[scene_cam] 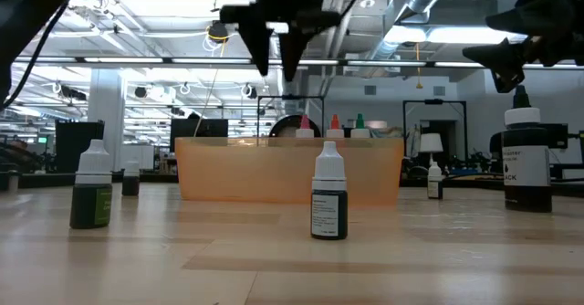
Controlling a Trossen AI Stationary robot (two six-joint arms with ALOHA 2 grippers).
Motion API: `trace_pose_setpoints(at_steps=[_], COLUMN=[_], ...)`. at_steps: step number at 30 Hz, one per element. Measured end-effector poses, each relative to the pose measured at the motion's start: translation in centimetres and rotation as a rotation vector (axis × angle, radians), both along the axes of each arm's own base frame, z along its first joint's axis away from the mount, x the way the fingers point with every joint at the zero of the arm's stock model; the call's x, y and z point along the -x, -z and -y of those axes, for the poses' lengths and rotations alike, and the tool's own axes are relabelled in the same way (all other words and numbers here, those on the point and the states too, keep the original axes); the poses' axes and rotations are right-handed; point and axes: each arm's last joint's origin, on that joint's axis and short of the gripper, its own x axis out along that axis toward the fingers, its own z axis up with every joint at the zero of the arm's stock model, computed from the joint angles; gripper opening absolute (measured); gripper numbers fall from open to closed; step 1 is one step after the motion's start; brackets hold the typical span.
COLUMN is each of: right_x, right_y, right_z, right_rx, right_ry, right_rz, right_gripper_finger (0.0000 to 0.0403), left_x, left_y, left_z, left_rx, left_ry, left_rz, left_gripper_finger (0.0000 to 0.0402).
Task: Pick & Place food coloring
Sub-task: Put the large black food coloring bottle into the orange bin
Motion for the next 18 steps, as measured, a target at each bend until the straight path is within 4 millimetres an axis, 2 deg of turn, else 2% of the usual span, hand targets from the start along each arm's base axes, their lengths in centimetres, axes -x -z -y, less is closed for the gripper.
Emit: trace_pose_setpoints(at_steps=[11,15,18], right_x=[0.0,0.0,0.0], right_y=[0.1,0.1,0.1], right_z=[0.0,0.0,0.0], right_rx=[-0.159,-0.16,-0.16], right_ry=[0.004,0.009,0.008], right_rz=[-0.012,-0.012,-0.011], right_gripper_finger=[0.024,0.024,0.024], left_x=[1.8,2.7,3.8], left_y=[-2.0,-3.1,-4.8], left_z=[7.4,9.0,9.3], left_rx=[0.019,-0.043,-0.111], left_ry=[0.215,0.214,0.207], left_rz=[0.038,0.101,0.168], left_gripper_finger=[0.0235,0.0235,0.0235])
